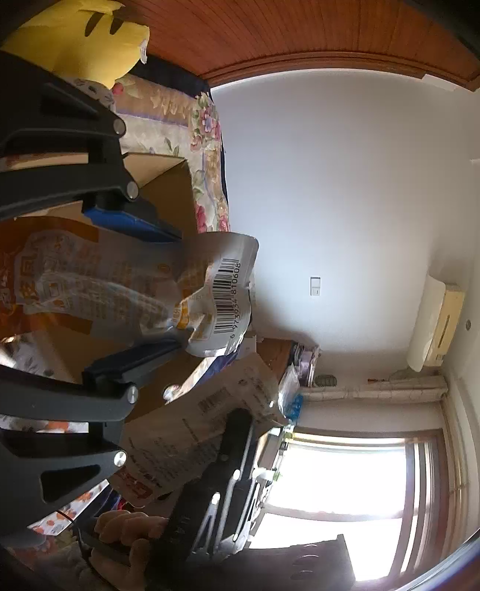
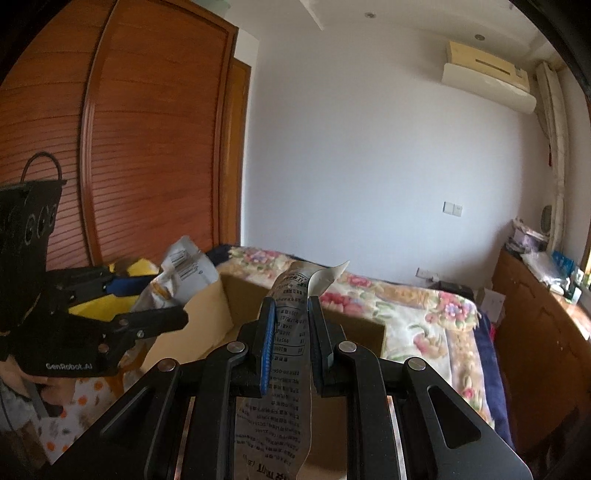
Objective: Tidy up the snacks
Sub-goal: 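Lower both held packets into the cardboard box and open both tools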
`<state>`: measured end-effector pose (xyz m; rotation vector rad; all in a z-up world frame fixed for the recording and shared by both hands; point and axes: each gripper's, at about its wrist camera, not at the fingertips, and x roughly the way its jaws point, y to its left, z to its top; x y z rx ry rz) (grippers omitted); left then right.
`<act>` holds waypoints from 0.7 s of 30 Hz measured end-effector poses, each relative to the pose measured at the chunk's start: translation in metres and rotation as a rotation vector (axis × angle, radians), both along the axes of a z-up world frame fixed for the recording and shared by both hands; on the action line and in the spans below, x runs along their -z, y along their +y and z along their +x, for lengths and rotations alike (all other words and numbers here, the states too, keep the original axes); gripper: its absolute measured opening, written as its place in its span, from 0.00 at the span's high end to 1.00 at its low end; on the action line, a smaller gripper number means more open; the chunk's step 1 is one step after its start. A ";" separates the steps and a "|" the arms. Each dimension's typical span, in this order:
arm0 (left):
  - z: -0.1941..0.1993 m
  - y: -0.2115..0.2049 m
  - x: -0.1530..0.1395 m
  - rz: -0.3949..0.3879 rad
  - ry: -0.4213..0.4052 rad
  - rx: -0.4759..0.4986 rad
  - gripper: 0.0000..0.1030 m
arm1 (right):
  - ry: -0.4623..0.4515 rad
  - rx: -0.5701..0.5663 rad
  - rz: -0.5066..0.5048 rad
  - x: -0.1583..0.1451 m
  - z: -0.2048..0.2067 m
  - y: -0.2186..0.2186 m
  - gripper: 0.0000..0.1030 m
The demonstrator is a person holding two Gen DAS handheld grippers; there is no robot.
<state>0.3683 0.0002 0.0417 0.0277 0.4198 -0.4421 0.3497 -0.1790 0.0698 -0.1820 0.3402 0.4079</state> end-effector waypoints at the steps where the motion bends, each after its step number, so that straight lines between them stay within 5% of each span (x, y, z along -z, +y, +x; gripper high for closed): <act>1: 0.004 0.001 0.000 0.000 -0.001 -0.006 0.48 | -0.003 0.000 0.004 -0.001 0.006 0.001 0.86; 11: 0.048 0.010 0.038 0.018 0.093 -0.050 0.47 | 0.047 0.026 -0.035 0.038 0.053 0.016 0.86; 21: 0.046 -0.011 0.068 0.103 0.189 -0.036 0.43 | 0.178 0.049 -0.095 0.077 0.059 0.018 0.86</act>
